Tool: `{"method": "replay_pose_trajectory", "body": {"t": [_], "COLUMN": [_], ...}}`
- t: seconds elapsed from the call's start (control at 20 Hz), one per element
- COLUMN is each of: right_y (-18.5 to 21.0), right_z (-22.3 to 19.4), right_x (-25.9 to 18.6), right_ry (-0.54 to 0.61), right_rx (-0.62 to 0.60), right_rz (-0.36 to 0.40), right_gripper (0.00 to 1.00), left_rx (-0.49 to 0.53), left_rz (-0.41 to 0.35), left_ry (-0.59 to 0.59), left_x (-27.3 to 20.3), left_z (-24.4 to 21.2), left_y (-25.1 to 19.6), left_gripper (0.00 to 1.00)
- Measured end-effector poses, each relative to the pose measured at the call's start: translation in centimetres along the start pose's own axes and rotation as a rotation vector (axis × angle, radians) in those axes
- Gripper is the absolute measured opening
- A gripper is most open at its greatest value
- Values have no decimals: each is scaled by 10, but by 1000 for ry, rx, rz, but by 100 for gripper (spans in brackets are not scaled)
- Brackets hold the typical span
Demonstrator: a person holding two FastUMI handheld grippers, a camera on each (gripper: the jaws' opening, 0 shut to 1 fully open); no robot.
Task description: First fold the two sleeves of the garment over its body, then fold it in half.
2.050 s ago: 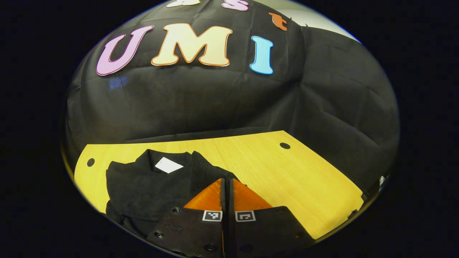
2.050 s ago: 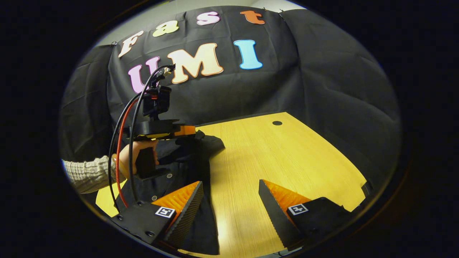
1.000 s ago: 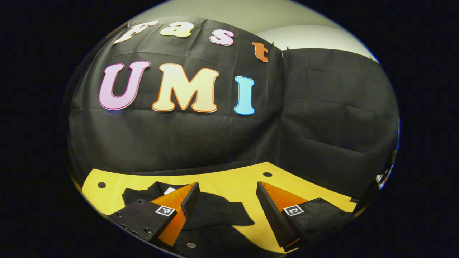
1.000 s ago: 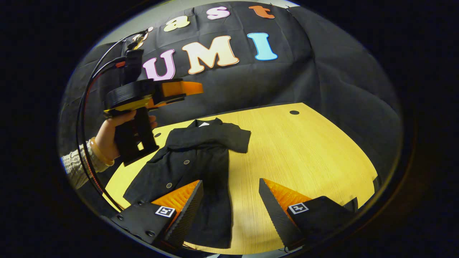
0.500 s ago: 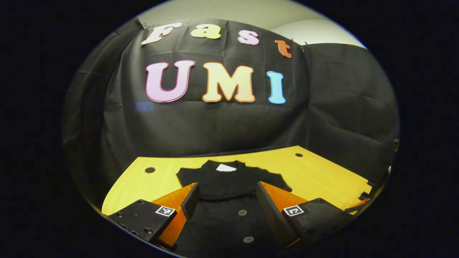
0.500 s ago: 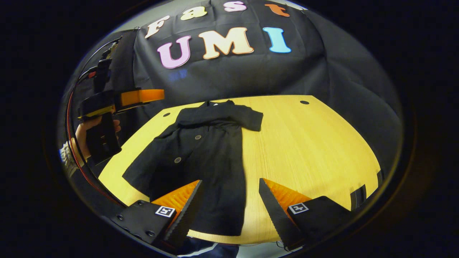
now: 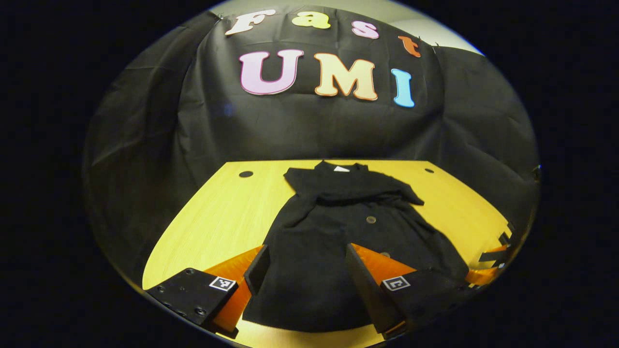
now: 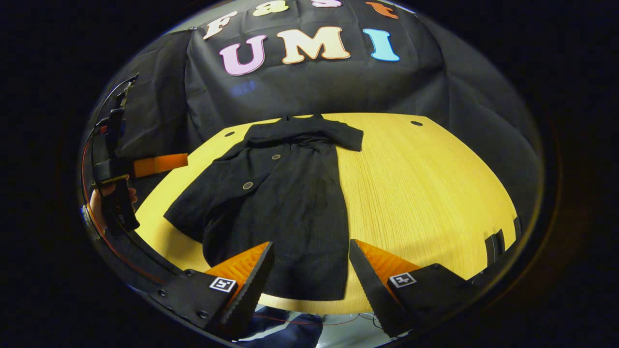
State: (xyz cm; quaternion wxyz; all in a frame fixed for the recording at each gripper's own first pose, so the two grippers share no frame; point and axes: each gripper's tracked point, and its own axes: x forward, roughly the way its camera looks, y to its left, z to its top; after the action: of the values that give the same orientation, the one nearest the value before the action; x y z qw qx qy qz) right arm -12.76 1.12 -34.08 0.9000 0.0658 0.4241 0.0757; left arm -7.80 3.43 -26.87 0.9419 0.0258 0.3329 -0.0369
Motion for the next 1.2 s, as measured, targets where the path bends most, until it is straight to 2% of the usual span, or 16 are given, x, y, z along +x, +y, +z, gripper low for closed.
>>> {"method": "replay_pose_trajectory", "body": {"t": [0.25,0.35,0.4,0.45,0.5,0.55,0.6,0.65,0.7,0.75,0.8,1.05,1.15,1.2], "right_y": [8,9,10,11,12,11,11,12,12,12,12,14,14,15], "right_z": [-24,-31,-33,-35,-38,-41,-43,-41,-43,-42,-43,-42,-42,-42], "right_x": [5,9,9,10,11,13,13,13,14,14,14,14,15,14], "right_ry": [47,64,70,76,84,93,105,96,100,97,99,95,97,100], "right_rx": [-1,-5,-7,-10,-15,-23,-31,-37,-38,-39,-38,-35,-38,-39], "right_rz": [-11,-24,-30,-32,-37,-43,-49,-52,-55,-56,-58,-61,-58,-50], "right_gripper": [98,98,94,94,94,99,99,94,99,94,99,99,95,94], "left_rx": [45,28,14,7,5,9,16,23,28,30,35,72,56,47], "left_rz": [-28,-26,-27,-24,-20,-17,-16,-15,-14,-17,-18,-31,-33,-31], "left_ry": [165,189,203,217,222,227,234,243,255,268,279,286,287,287], "left_x": [-20,-23,-23,-22,-22,-23,-24,-26,-27,-28,-29,-29,-29,-29], "left_z": [-65,-75,-81,-86,-90,-93,-97,-100,-105,-110,-115,-121,-122,-121], "left_y": [6,9,9,10,12,14,16,18,20,22,24,22,22,21], "left_gripper": [95,95,95,95,96,95,95,95,95,95,95,95,94,97]}}
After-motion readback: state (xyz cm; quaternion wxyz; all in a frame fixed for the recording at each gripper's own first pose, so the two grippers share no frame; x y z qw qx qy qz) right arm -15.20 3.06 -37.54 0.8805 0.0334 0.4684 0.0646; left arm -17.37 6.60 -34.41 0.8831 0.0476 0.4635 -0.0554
